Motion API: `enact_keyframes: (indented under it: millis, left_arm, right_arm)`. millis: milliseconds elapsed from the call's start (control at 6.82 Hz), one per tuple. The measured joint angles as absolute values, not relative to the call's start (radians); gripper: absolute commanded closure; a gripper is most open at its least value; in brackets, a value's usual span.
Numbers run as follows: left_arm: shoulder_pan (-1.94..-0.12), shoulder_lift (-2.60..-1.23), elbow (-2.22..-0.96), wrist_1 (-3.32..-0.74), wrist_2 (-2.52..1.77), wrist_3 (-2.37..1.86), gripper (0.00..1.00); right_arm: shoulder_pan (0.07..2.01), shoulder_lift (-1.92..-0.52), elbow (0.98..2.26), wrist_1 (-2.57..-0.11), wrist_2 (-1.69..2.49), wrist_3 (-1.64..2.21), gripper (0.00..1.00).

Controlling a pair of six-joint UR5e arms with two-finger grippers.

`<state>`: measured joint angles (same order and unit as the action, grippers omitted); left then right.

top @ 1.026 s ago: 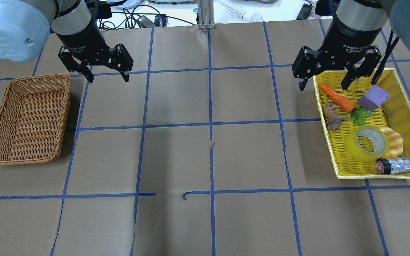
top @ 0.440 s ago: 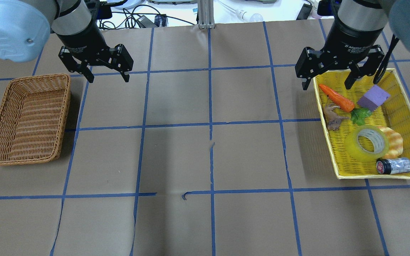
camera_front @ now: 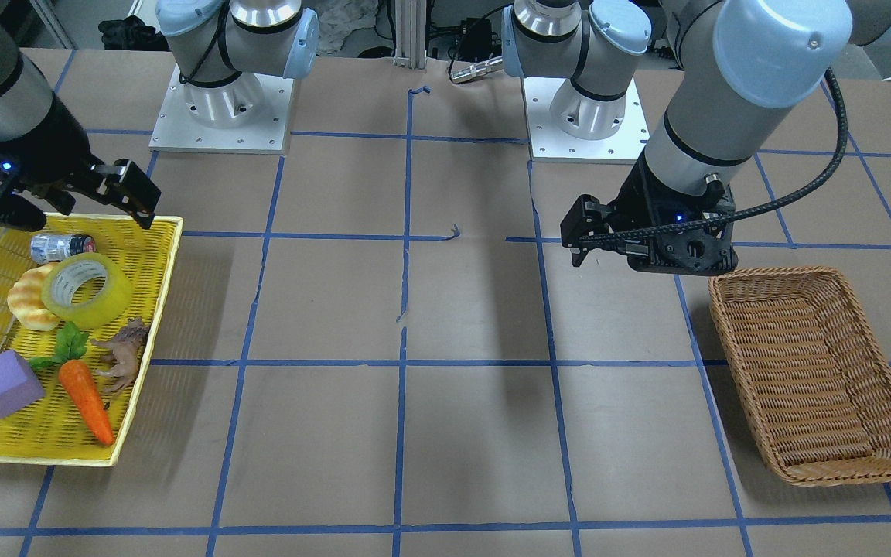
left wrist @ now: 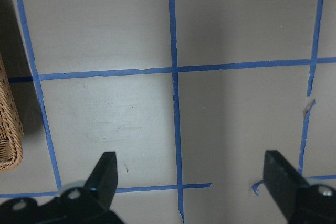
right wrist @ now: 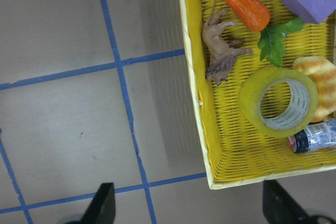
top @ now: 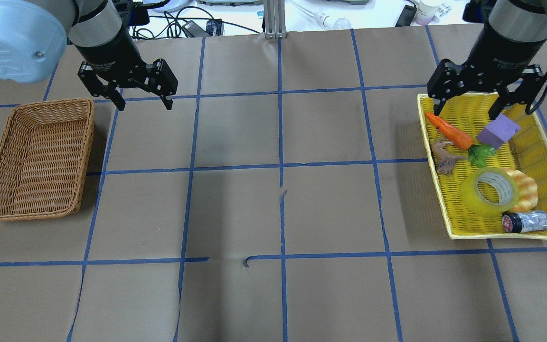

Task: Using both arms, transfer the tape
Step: 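Lower the right gripper into the yellow basket over the tape roll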

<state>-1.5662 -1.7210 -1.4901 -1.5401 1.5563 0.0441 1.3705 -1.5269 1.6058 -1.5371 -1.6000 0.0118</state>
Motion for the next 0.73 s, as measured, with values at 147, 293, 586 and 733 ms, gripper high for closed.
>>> enact_keyframes:
  millis: [147, 293, 586, 733]
  left_arm:
    - [-1.566, -1.720, -1.490, -1.540, 1.553, 0.043, 0.00]
    - [-1.566, -1.719, -1.490, -1.541, 1.550, 0.043, 0.00]
    - [-1.566, -1.714, -1.490, -1.541, 1.547, 0.043, 0.00]
    - [-1.567, -1.709, -1.490, -1.543, 1.547, 0.043, 0.00]
  right_arm:
    - [1.317, -1.517, 1.675, -1.600, -1.618, 0.009, 0.00]
    - [1.279, -1.499, 1.763, -1.706, -1.636, 0.003, 0.00]
    - [1.221, -1.459, 1.945, -1.914, -1.646, -0.004, 0.00]
    - [1.195, -1.450, 2.009, -1.968, -1.650, -0.012, 0.00]
